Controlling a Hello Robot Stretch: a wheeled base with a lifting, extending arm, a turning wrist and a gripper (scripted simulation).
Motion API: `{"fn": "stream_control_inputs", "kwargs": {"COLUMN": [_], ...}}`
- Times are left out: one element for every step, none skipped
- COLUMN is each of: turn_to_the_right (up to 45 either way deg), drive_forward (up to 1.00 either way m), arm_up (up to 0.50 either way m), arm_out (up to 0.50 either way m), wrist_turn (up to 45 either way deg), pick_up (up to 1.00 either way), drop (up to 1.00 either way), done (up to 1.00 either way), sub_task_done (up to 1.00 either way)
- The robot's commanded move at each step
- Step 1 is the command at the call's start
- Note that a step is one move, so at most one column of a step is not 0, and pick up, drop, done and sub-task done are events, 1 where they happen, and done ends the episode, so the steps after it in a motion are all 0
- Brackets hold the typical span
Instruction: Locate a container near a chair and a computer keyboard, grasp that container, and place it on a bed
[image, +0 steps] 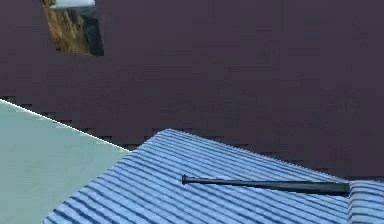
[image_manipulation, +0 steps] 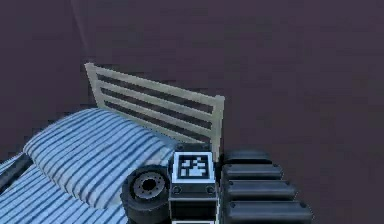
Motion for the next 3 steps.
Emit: {"fn": "stream_control_inputs", "kwargs": {"turn_to_the_right": [45.0,21.0,-45.0], "drive_forward": [0.00,0.00,0.00], "arm_up": [0.00,0.00,0.00], "arm_out": [0.00,0.00,0.00], "wrist_turn": [0.0,0.0,0.0], "pick_up": [0.00,0.00,0.00], "drop": [0.00,0.00,0.00], "done": [0.00,0.00,0.00], "sub_task_done": [0.00,0.00,0.00]}}
